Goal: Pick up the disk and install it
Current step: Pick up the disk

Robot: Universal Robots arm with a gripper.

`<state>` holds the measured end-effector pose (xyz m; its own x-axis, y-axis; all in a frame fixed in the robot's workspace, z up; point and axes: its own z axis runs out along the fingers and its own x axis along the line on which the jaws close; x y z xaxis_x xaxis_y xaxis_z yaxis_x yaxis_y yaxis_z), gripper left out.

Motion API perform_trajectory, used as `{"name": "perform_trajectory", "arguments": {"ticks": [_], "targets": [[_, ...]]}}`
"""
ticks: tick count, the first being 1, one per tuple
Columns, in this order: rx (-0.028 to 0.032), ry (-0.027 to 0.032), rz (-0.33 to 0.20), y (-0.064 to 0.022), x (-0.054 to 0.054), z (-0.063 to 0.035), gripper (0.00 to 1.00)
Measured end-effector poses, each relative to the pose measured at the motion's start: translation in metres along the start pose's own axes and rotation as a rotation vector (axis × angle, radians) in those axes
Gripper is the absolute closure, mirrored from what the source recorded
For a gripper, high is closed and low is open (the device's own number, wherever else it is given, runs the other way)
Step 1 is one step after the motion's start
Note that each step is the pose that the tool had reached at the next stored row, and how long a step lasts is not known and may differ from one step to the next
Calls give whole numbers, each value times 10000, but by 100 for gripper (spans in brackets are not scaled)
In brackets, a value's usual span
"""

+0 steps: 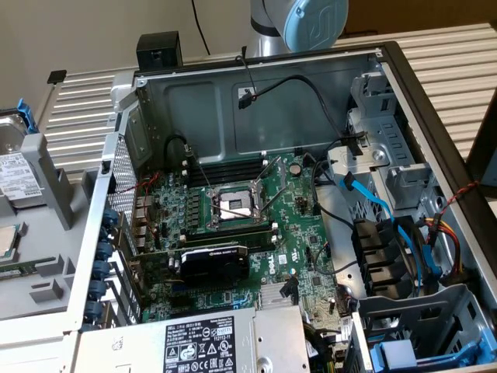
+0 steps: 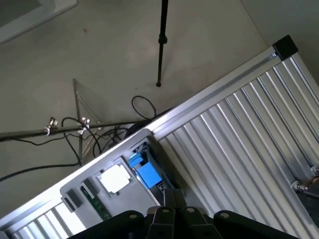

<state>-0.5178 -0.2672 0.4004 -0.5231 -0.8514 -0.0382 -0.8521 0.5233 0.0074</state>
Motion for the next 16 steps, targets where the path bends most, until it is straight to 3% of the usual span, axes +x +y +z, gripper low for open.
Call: {"name": "perform_trajectory", "arguments": {"ticks": [16], "targets": [[-111,21,-2903,0,0,3,89]]}}
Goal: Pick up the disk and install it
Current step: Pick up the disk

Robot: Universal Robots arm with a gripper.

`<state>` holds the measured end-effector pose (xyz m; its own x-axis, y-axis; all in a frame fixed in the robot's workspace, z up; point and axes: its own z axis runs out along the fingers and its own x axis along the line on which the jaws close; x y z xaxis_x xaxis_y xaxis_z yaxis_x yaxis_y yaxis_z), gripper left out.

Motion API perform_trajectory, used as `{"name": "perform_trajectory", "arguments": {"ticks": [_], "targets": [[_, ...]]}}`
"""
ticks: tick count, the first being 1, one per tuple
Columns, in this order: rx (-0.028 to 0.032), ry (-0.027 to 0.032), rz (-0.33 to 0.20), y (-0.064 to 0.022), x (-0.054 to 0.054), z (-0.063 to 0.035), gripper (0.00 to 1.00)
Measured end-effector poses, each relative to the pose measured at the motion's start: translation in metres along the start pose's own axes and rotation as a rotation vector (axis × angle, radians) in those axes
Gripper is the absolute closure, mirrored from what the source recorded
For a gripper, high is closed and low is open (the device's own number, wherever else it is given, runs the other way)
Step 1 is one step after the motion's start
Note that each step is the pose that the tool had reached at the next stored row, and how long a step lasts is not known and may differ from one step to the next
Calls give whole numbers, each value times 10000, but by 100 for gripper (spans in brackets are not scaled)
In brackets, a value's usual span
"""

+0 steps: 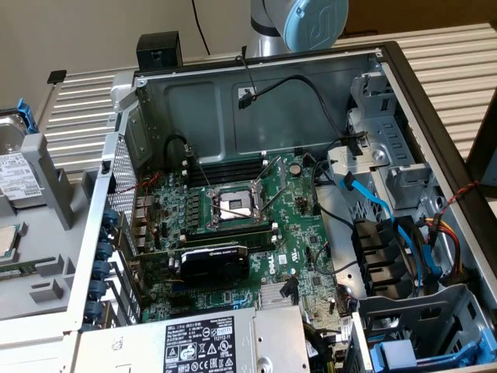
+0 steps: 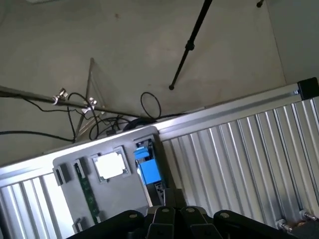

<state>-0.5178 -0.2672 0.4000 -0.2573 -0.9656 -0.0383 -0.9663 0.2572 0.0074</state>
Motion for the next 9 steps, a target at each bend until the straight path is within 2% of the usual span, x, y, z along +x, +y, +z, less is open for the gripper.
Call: {"name": "perform_trajectory", "arguments": {"ticks": [9], "targets": [[-62,18,-1634,0,0,1,89]]}}
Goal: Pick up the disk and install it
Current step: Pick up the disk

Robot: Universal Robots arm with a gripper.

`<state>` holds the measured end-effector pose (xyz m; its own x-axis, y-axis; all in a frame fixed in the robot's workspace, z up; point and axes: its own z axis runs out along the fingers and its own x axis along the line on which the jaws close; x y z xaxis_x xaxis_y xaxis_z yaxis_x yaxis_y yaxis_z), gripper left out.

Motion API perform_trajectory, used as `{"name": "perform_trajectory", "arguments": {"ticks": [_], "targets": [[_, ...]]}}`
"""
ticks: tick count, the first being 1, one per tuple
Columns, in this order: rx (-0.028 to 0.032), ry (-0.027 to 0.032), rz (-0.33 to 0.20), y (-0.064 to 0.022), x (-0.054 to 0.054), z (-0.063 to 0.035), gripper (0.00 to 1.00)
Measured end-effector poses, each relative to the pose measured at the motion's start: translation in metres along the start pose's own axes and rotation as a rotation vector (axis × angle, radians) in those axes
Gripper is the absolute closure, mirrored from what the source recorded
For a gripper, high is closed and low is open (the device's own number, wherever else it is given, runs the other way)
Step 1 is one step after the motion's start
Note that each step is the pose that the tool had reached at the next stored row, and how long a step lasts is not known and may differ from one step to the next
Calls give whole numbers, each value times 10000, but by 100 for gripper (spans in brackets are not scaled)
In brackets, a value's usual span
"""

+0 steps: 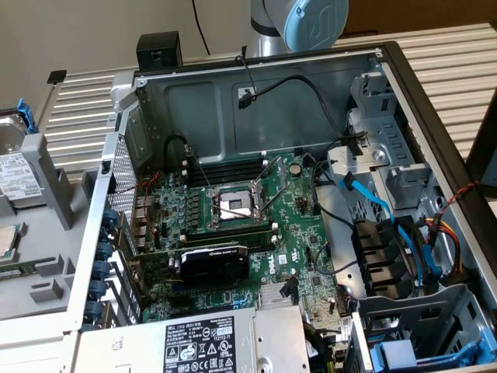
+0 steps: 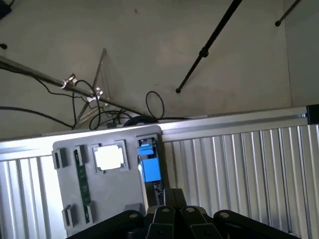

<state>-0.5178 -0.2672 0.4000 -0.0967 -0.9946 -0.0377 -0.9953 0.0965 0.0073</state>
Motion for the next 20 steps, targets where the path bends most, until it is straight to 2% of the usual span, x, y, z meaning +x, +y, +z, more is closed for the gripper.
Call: {"name": "perform_trajectory", "arguments": {"ticks": [4,5,6,7,8,9,10,12,20], "targets": [[-25,23,-724,1,0,0,89],[-29,50,-900,1,0,1,89],[-30,120,-1027,3,0,1,89],[-29,232,-1117,6,0,0,89],[-26,410,-1170,11,1,-1,89],[-18,558,-1208,17,1,0,89],[-16,639,-1261,19,1,1,89],[-16,667,-1336,21,2,0,89],[-15,668,-1334,21,2,1,89]]}}
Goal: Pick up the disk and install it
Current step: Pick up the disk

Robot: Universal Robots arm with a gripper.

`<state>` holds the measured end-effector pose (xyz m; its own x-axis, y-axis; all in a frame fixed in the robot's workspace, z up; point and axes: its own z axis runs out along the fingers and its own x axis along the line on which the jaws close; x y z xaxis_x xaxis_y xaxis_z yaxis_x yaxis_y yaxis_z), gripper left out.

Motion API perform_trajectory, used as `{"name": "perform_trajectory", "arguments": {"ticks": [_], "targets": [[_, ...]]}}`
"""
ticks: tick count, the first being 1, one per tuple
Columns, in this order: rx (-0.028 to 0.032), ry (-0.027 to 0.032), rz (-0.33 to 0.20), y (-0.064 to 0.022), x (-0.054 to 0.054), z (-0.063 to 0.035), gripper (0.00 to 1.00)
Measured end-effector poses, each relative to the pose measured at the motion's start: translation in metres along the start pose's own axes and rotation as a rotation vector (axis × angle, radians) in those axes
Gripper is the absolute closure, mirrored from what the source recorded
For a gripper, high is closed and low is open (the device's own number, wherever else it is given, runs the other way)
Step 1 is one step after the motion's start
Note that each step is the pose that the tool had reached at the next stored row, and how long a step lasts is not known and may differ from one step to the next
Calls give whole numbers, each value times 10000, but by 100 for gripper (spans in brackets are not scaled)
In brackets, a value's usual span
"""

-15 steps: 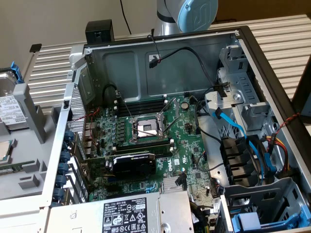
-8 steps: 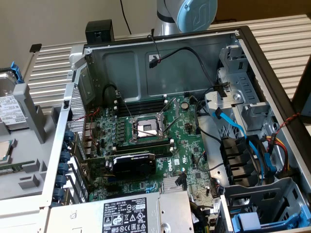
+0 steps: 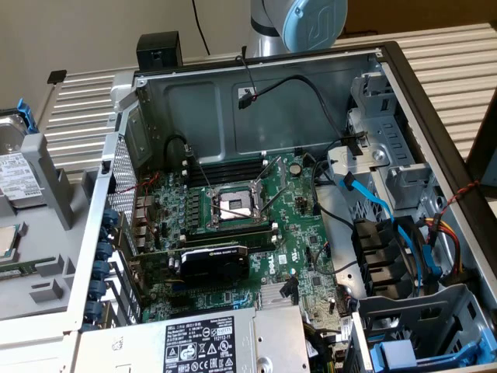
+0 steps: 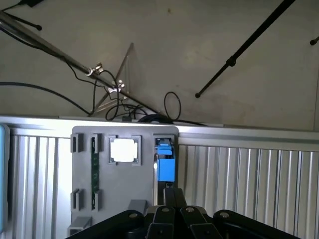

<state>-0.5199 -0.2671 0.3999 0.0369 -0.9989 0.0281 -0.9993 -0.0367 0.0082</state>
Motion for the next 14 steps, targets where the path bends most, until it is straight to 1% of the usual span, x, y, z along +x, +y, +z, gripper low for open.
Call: {"name": "perform_trajectory", "arguments": {"ticks": [1,3,4,6,7,9,10,12,14], "targets": [[0,0,0,0,0,0,89],[-1,0,-1,0,1,0,76],[-1,0,-1,0,1,-1,76],[-1,0,-1,0,1,-1,64],[-1,0,0,0,1,-1,64],[-1,0,-1,0,1,0,53],[0,0,-1,0,1,0,53],[-1,0,-1,0,2,0,41],[-1,0,-1,0,3,0,41]]}}
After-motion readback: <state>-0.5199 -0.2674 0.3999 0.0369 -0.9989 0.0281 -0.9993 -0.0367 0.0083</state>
